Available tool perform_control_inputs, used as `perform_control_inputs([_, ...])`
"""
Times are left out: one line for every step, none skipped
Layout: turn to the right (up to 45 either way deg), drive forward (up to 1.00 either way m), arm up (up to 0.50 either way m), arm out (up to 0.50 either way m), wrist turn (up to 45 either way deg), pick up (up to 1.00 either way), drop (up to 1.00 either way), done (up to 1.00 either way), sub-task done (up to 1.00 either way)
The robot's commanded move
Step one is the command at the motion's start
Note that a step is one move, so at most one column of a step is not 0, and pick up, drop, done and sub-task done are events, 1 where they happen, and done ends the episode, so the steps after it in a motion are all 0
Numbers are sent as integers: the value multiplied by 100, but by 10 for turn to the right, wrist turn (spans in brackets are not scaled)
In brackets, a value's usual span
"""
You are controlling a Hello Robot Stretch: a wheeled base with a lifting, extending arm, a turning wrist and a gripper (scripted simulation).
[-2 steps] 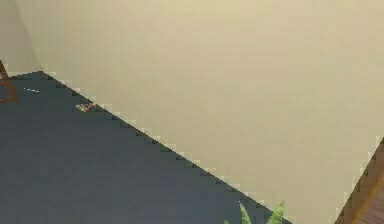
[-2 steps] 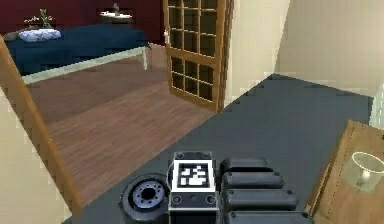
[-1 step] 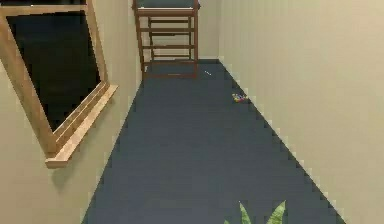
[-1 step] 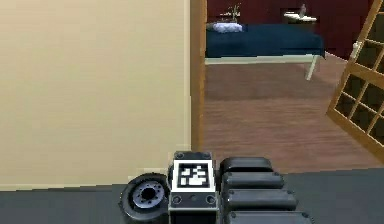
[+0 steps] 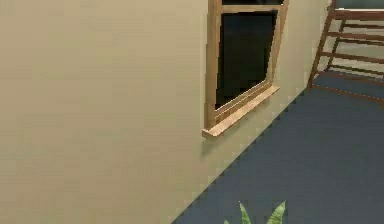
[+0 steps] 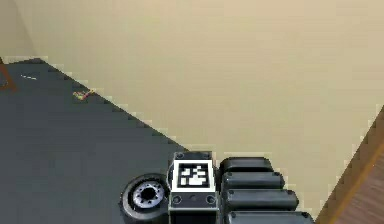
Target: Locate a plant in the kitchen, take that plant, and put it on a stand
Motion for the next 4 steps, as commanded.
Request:
perform_control_inputs([-330, 0, 0, 0, 0, 0, 0, 0, 0])
perform_control_inputs([450, 0, 0, 0, 0, 0, 0, 0, 0])
perform_control_inputs([450, 0, 0, 0, 0, 0, 0, 0, 0])
perform_control_inputs([450, 0, 0, 0, 0, 0, 0, 0, 0])
